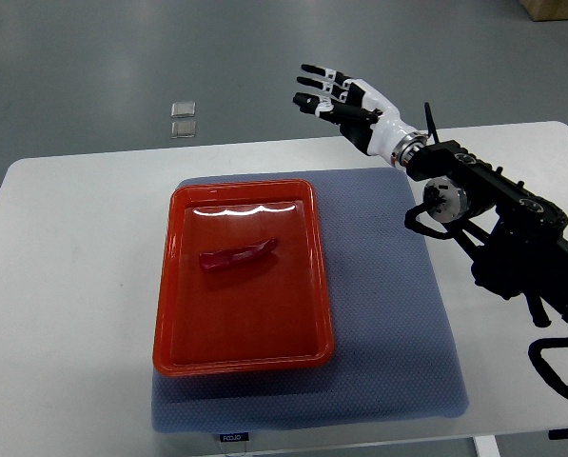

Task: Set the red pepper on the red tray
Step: 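Open the right hand, release the pepper, and raise the hand away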

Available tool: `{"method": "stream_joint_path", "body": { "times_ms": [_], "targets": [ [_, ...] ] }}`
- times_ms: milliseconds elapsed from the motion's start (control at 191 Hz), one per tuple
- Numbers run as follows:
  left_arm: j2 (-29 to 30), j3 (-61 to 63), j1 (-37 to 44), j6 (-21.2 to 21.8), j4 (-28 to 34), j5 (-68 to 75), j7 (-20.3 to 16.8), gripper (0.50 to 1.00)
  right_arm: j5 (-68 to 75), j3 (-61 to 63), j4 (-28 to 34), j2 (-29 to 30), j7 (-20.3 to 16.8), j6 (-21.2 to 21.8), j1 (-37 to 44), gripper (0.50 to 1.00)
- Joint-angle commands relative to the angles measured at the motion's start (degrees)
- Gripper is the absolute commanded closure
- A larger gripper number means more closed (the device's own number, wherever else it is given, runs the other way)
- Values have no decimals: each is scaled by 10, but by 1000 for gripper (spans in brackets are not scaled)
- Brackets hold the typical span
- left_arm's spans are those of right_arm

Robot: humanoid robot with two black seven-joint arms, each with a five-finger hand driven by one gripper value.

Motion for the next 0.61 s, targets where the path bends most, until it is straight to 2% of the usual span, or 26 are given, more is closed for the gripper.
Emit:
{"method": "stream_joint_path", "body": {
  "times_ms": [0, 152, 372, 607],
  "targets": [
    [0, 0, 0, -1, -1, 1, 0, 500, 62, 69, -2, 7, 7, -2, -35, 638],
    [0, 1, 0, 0, 0, 1, 0, 500, 105, 78, -6, 7, 10, -12, -70, 632],
    [0, 0, 0, 0, -1, 1, 0, 500, 198, 81, -7, 7, 49, -9, -102, 597],
    [0, 1, 0, -1, -1, 1, 0, 500, 211, 81, -7, 6, 52, -7, -113, 583]
  ]
}}
